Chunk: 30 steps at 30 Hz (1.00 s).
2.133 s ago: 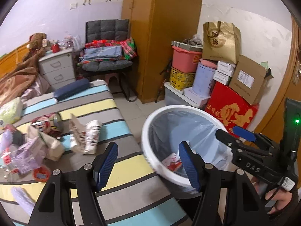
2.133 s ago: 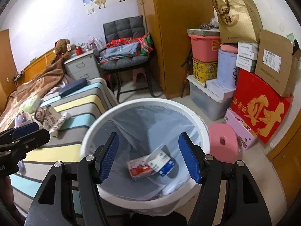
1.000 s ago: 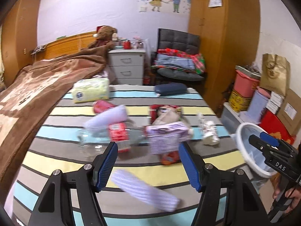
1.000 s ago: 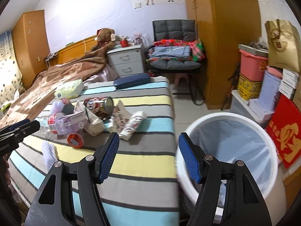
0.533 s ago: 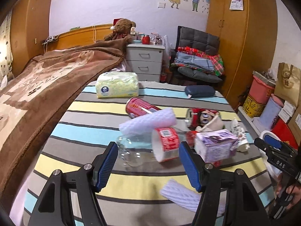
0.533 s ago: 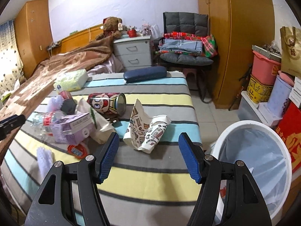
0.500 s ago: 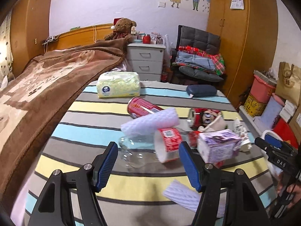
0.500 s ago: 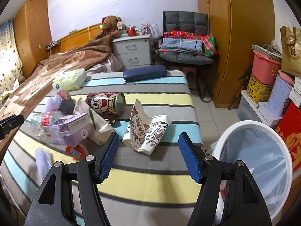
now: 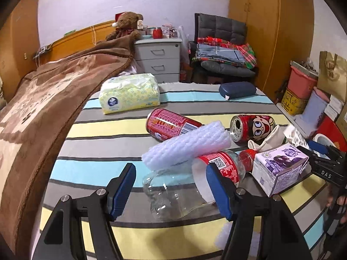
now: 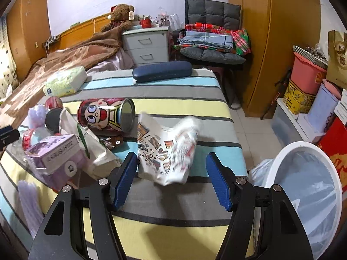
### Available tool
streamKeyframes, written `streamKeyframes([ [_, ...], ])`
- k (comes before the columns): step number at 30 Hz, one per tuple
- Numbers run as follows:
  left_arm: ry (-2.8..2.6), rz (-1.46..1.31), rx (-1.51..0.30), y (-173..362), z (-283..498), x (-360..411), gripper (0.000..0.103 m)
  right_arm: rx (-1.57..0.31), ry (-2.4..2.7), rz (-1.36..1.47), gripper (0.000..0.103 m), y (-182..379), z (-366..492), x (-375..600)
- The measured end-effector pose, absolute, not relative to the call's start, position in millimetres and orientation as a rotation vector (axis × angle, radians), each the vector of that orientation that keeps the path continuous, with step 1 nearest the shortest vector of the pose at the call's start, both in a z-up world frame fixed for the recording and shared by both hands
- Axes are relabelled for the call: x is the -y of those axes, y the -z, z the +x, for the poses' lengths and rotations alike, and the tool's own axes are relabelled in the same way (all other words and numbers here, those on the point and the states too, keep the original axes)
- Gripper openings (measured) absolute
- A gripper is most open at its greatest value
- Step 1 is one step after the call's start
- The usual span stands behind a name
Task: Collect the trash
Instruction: 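Grasp the red-label plastic bottle with left tool while right tool grasps the white paper cup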
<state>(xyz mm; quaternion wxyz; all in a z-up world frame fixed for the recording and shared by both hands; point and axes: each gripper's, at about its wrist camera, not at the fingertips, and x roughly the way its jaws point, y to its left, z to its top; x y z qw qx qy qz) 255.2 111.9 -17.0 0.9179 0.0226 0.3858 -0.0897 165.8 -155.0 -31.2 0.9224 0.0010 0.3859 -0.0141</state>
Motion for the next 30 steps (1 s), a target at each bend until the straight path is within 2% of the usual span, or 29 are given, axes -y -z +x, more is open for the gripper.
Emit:
streamKeyframes([
  [7, 0.308, 0.090, -0.829, 25, 248, -92, 0.070, -0.816, 0.029, -0.001, 0.067, 35, 173, 163],
  [11, 0.389, 0.093, -0.864, 31, 237, -79, 0.070, -0.815, 0.009, 0.013, 0.056, 34, 172, 166],
  [17, 0.476, 0.135, -0.880, 29, 220, -61, 0.070, -0.822, -0.009, 0.046, 0.053, 34, 170, 170],
  [23, 0.431, 0.174, -0.840, 19, 228, -62, 0.070, -0.844, -0.054, 0.066, 0.053, 34, 173, 171],
  [27, 0.441, 0.135, -0.881, 27, 246, -62, 0.070, -0.831, -0.054, 0.080, 0.055, 32, 172, 175],
  [30, 0.424, 0.156, -0.890, 34, 253, -58, 0.070, -0.823, -0.051, 0.122, 0.059, 31, 173, 181],
])
